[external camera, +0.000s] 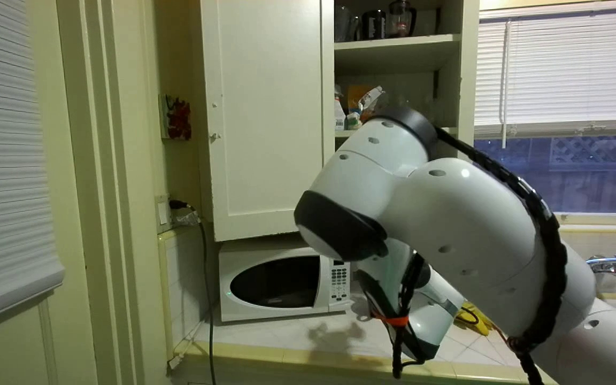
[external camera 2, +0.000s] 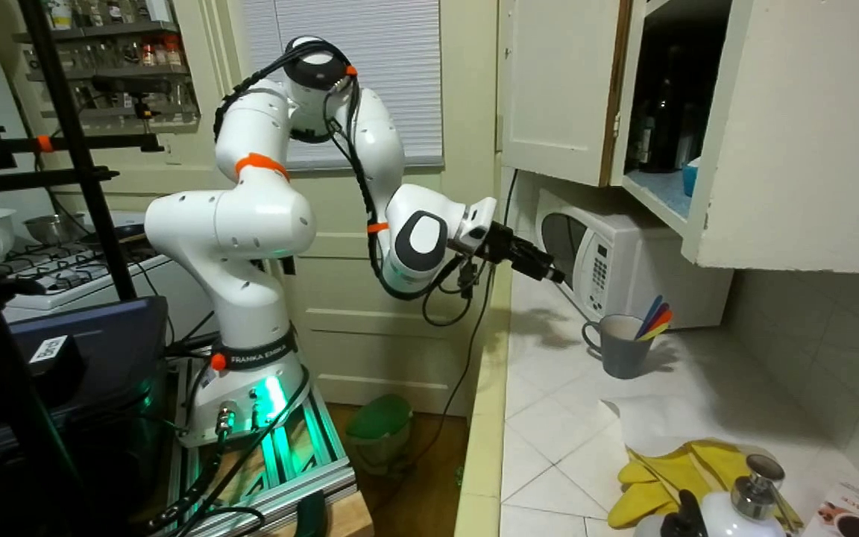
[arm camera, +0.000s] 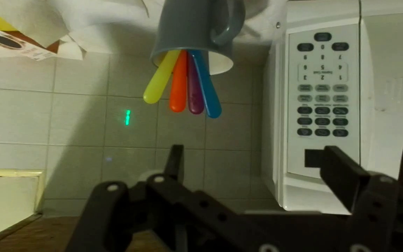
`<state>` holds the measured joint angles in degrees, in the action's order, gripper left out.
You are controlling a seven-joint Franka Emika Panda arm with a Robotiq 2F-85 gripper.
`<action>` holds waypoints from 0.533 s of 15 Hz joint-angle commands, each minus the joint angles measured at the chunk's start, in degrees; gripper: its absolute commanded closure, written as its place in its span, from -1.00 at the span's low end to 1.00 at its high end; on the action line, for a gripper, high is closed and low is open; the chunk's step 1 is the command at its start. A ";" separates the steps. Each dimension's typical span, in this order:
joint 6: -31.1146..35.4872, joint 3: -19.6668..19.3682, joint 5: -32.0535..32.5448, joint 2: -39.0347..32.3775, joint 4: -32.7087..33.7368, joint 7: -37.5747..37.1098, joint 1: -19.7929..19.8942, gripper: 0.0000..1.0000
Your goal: Put the grey mug on the counter.
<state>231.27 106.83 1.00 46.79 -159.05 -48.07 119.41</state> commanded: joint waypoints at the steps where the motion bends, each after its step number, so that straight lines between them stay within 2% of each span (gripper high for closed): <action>1: 0.26 -2.33 15.60 -13.75 0.37 6.45 9.98 -1.00; 2: -3.11 -3.65 20.01 -16.28 0.72 6.00 11.36 -1.00; 4: -9.57 -9.78 27.99 -21.49 1.04 3.95 11.29 -1.00; 5: -11.14 -15.47 33.12 -20.36 1.22 -0.45 8.91 -1.00; 8: -16.33 -29.48 45.33 -22.70 1.56 -8.95 2.28 -1.00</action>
<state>220.35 88.30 35.94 28.11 -157.50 -49.84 127.96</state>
